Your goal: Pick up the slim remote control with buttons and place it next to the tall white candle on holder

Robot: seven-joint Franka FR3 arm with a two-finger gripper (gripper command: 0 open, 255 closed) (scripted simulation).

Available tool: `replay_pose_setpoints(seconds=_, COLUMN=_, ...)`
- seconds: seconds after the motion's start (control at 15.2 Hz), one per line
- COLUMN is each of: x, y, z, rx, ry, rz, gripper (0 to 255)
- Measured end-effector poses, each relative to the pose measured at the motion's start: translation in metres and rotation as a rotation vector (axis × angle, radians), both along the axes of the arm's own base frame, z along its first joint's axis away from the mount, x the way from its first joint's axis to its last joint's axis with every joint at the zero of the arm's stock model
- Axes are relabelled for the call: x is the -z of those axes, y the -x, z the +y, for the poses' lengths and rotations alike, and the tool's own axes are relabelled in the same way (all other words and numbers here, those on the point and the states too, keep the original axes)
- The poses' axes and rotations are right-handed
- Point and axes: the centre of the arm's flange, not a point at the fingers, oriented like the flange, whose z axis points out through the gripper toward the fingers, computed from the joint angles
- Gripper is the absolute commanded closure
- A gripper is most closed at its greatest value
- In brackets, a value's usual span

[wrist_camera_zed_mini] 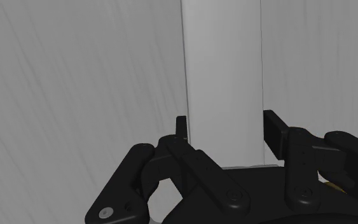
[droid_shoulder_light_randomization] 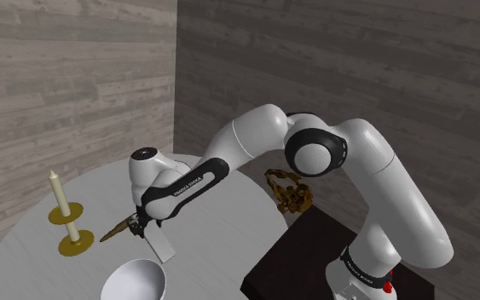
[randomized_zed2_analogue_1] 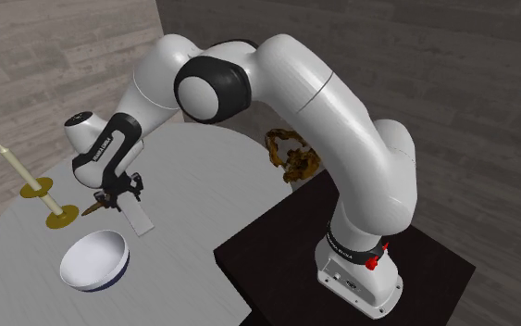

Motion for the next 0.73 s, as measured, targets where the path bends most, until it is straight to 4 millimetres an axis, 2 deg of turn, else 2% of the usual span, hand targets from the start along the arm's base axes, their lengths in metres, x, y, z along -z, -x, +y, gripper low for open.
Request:
replay_pose_setpoints(seconds=0.2, x=0.017, y=-0.001, z=0.001, rx=0.000, ry=0.000, rz=0.001, gripper=255)
replay_pose_setpoints(seconds=0.53, x=0.020, y=0.000, z=0.001, rx=-0.001, ry=0.000, rz=0.001, gripper=255)
replay_pose_setpoints(seconds=0.59, x=0.020, y=0.000, z=0.001, rx=-0.001, ry=0.001, rz=0.002, gripper=0)
replay_pose_setpoints(seconds=0.73, x=0.021, y=0.000, z=0.001, rx=-0.001, ry=0.001, rz=0.003, gripper=0)
